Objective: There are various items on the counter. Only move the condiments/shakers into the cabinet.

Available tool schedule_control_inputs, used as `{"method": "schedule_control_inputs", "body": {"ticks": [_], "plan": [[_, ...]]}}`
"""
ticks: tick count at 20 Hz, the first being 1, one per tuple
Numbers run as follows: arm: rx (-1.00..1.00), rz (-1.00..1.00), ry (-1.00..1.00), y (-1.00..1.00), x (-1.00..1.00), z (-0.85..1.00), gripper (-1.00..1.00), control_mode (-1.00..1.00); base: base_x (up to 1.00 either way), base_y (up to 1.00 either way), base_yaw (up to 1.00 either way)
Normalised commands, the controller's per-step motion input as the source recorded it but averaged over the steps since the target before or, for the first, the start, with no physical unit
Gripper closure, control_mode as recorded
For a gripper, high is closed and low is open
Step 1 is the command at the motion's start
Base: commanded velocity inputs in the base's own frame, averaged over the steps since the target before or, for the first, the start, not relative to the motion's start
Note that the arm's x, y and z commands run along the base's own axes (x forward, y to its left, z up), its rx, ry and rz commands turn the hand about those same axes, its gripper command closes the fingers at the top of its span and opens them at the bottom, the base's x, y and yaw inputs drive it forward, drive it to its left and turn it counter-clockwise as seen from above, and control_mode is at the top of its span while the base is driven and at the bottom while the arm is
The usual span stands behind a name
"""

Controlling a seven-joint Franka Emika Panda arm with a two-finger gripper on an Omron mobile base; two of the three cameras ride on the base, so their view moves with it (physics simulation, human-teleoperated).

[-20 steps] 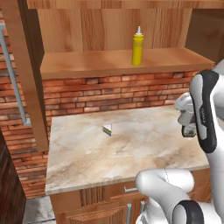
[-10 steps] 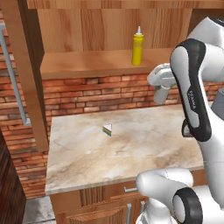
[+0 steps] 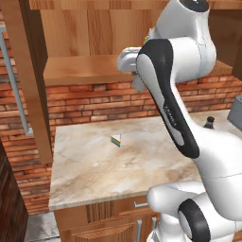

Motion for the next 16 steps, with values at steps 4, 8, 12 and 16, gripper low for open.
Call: {"method": "schedule_control_inputs", "body": {"ticks": [4, 8, 12, 16], "plan": [[0.04, -0.1, -0.14, 0.23, 0.04, -0.01, 1.0, -1.0, 0.0, 0.0, 0.0], [0.0, -0.1, 0.0, 0.15, 0.53, -0.02, 1.0, -1.0, 0.0, 0.0, 0.0], [0.0, -0.11, 0.0, 0.16, 0.68, 0.0, 1.0, -1.0, 0.0, 0.0, 0.0], [0.0, -0.1, 0.02, 0.14, 0.91, 0.0, 1.0, -1.0, 0.0, 0.0, 0.0]]}}
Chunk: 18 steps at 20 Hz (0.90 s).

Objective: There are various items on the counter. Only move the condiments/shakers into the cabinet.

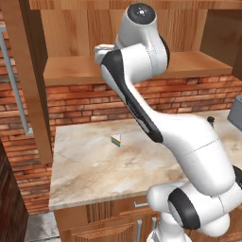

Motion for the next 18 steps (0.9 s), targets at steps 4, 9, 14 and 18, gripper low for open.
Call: {"method": "schedule_control_inputs", "body": {"ticks": [4, 9, 14, 18], "plan": [[0.0, -0.08, 0.03, 0.07, 0.99, 0.0, 1.0, -1.0, 0.0, 0.0, 0.0], [0.0, -0.05, 0.04, 0.0, 1.0, 0.0, 1.0, -1.0, 0.0, 0.0, 0.0], [0.0, -0.01, 0.09, 0.0, 0.97, 0.0, 1.0, -1.0, 0.0, 0.0, 0.0], [0.0, 0.01, 0.09, -0.15, 0.63, 0.0, 1.0, -1.0, 0.0, 0.0, 0.0]]}}
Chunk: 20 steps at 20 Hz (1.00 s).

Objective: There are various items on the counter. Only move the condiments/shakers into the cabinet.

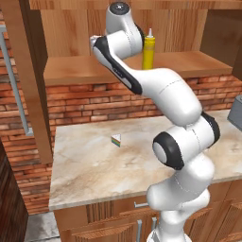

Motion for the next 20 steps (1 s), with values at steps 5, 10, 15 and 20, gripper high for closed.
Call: {"method": "schedule_control_inputs", "body": {"ticks": [5, 10, 15, 20], "plan": [[0.0, 0.03, 0.04, -0.08, 0.21, 0.0, 1.0, -1.0, 0.0, 0.0, 0.0], [-0.01, 0.0, 0.0, 0.0, 0.09, -0.07, 1.0, -1.0, 0.0, 0.0, 0.0], [-0.03, 0.0, 0.0, -0.04, 0.22, -0.28, 1.0, -1.0, 0.0, 0.0, 0.0], [0.0, 0.0, 0.0, -0.11, 0.3, -0.16, 1.0, -1.0, 0.0, 0.0, 0.0]]}}
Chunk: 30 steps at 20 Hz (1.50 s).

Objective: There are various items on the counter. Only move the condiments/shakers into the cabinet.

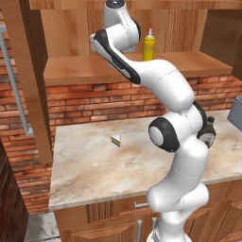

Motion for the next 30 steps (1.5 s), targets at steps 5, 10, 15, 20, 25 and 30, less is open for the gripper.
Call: {"method": "schedule_control_inputs", "body": {"ticks": [5, 10, 15, 20, 25, 30], "plan": [[0.0, 0.0, 0.0, -0.11, 0.35, -0.14, 1.0, -1.0, 0.0, 0.0, 0.0], [-0.01, 0.0, 0.0, -0.02, 0.3, -0.19, -1.0, -1.0, 0.0, 0.0, 0.0], [-0.01, 0.0, -0.02, -0.03, 0.34, -0.21, -1.0, -1.0, 0.0, 0.0, 0.0], [-0.01, 0.0, -0.03, -0.05, 0.3, -0.22, -1.0, -1.0, 0.0, 0.0, 0.0], [-0.01, 0.0, -0.04, -0.06, 0.32, -0.21, -1.0, -1.0, 0.0, 0.0, 0.0], [0.0, 0.0, -0.01, -0.01, 0.09, -0.06, -1.0, -1.0, 0.0, 0.0, 0.0]]}}
